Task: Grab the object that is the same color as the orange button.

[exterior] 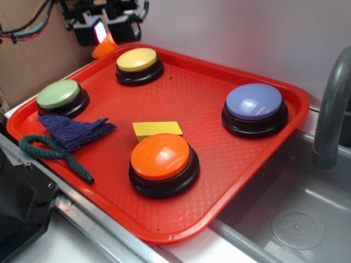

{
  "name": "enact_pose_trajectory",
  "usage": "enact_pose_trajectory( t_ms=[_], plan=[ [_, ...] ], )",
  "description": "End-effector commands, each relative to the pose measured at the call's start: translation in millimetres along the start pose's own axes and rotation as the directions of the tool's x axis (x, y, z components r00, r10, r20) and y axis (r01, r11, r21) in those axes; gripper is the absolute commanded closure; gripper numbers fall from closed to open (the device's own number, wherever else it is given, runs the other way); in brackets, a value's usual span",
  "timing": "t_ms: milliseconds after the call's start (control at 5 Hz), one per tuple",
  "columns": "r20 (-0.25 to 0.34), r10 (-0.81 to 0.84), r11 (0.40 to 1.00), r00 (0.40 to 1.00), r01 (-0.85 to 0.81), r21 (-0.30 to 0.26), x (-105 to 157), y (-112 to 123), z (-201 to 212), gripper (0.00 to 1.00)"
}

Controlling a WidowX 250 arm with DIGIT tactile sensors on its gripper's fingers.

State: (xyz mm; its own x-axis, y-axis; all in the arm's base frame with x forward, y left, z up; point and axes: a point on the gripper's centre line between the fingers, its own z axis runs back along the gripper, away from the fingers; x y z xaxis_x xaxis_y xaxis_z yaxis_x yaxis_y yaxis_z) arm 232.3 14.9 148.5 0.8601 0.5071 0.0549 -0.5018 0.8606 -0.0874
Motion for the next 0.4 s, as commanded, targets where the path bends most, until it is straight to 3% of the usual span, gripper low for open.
enact_pose_trajectory(
  t_ms=[0, 200],
  plan=[
    [0.082, -0.123, 0.992, 0.989, 0.126, -0.021, 1.0, 3.3, 35.6, 1.00],
    [0.111, -0.115, 0.993, 0.987, 0.115, -0.002, 7.9, 5.0, 31.1, 1.00]
  ],
)
